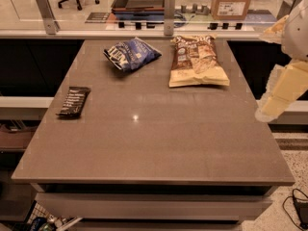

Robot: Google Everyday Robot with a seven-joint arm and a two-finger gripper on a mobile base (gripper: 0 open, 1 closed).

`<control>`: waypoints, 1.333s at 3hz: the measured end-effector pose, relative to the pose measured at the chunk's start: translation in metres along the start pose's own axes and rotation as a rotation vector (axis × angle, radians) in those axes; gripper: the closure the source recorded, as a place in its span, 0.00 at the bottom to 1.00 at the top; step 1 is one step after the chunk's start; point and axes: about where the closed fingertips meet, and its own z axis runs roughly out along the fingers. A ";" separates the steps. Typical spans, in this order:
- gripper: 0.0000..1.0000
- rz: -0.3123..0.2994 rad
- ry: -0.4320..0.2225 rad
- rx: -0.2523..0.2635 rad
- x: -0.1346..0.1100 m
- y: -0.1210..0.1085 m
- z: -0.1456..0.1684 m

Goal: Pick blue chip bag

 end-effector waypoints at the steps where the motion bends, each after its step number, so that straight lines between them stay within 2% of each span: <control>1: 0.00 0.020 -0.142 0.082 -0.031 -0.009 0.004; 2: 0.00 0.015 -0.260 0.187 -0.073 -0.028 0.009; 3: 0.00 0.014 -0.335 0.290 -0.110 -0.056 0.012; 4: 0.00 0.012 -0.350 0.379 -0.141 -0.088 0.015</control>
Offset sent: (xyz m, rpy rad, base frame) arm 0.0906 0.1008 0.0519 0.3224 -0.4713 0.0139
